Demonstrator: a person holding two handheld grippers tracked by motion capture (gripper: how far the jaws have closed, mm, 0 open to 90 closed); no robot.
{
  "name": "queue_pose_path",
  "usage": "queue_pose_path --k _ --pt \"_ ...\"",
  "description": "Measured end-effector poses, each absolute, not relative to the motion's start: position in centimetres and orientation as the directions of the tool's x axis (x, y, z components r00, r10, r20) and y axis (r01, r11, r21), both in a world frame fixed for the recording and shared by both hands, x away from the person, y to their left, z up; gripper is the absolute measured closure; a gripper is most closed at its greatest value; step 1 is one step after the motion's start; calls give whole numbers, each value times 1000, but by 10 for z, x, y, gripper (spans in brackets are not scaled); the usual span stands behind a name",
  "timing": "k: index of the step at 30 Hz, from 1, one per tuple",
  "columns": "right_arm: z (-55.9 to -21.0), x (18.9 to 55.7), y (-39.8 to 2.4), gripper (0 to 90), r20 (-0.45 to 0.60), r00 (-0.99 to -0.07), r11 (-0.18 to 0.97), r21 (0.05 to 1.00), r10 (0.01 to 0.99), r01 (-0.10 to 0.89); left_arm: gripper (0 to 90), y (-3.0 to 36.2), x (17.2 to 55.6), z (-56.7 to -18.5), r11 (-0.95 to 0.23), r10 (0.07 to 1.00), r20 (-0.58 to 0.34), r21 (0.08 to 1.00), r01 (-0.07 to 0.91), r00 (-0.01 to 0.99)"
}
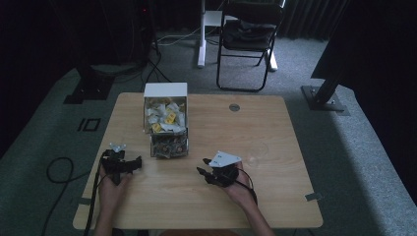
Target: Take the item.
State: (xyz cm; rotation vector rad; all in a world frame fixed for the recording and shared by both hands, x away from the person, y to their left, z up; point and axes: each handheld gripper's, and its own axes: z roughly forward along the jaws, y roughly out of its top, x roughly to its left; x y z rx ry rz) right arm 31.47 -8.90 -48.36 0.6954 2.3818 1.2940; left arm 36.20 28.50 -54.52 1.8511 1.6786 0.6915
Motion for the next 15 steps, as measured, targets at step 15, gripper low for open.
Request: queue_pose_path --k 15 --pt "-480 326 -53 617 -86 -846 480 851 526 211 55 285 362 -545 -79 996 16 691 719 93"
